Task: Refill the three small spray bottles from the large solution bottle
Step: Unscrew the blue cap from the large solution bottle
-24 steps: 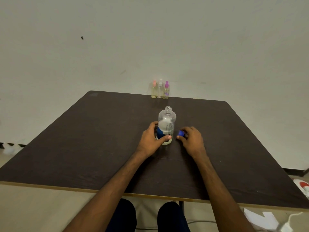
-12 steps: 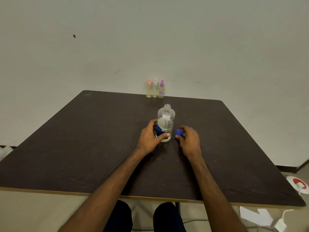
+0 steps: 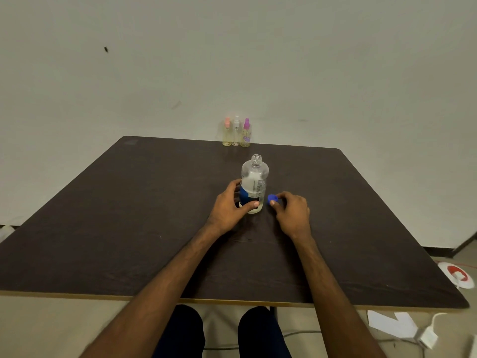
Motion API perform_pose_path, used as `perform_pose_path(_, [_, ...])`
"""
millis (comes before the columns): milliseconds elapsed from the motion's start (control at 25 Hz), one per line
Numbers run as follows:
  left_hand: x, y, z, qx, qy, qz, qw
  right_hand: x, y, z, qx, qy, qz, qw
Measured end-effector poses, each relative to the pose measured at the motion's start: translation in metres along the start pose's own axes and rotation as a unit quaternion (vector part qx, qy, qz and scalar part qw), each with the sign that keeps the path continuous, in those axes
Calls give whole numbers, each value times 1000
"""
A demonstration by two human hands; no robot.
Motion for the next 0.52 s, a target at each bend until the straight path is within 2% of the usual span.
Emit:
perform_pose_path(240, [4,9,11,27,89,13,996,-1,0,9,81,-12,-19,996])
perform_pose_path(400, [22,24,48,130,47,-18,990,6,7,30,185,-81,-60,978])
perform_pose_path(520, [39,35,74,238,23,-44,970,27,47,55,242,-147,-55,958])
Point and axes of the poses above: each hand's wrist, its own x-axis towards the middle knuckle, its own z-axis out of the back of the hand, y = z × x, the point moved 7 cm from there along x, towards the middle knuckle, and after that the axes turned 14 degrees about -y, right-handed, at the moved point
